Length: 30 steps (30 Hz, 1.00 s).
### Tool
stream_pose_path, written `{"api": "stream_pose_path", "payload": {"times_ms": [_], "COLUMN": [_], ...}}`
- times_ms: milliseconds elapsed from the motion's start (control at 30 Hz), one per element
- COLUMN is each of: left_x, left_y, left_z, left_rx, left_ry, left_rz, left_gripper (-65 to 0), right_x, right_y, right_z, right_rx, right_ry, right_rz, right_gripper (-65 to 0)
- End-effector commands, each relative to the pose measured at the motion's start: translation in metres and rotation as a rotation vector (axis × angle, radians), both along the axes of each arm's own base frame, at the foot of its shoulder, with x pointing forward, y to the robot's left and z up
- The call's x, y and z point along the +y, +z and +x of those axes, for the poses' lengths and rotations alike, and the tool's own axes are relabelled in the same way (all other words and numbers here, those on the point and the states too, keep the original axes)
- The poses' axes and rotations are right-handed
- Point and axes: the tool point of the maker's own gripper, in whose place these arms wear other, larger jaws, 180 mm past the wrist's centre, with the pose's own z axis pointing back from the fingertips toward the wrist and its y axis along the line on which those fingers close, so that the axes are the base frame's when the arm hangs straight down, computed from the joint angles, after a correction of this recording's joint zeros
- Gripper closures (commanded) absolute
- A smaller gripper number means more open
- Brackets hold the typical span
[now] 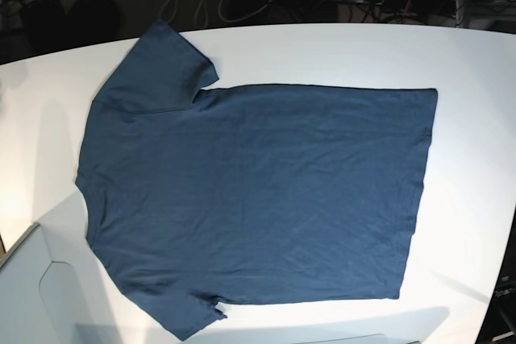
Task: Fold the T-shirt properly
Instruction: 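Move both grippers toward the shirt edge nearest the arms, then grasp the sleeve corner with right gripper, hem corner with left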
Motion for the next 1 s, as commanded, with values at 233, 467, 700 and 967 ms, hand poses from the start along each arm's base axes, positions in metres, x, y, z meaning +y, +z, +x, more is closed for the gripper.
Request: {"api": "stream_pose_path", "payload": {"times_ms": [233,467,700,967], "left_x": [0.011,0.021,0.045,0.081], "left_y": [0.072,0.132,0.17,0.183], "left_z": [0.035,0.083,0.115,0.141], "left_rx": [-0.183,-0.363,-0.493,-0.578], "left_ry": [-0.004,-0.006,0.17,0.268], "left_rz": [0.031,0.07,0.016,0.041], "left_gripper": [-0.4,-0.5,-18.6,-19.7], "right_x": [-0.028,-0.023,-0.022,-0.019], "right_y": [0.086,0.141,0.148,0.154], "right_z": [0.048,0.09,0.12,0.15], "right_rx": [-0.155,-0.262,-0.339,-0.42], "right_ry": [0.025,0.18,0.201,0.195], "right_rz": [-0.049,-0.03,-0.036,-0.035], "right_gripper": [-0.1,-0.1,-2.5,-34.6]}}
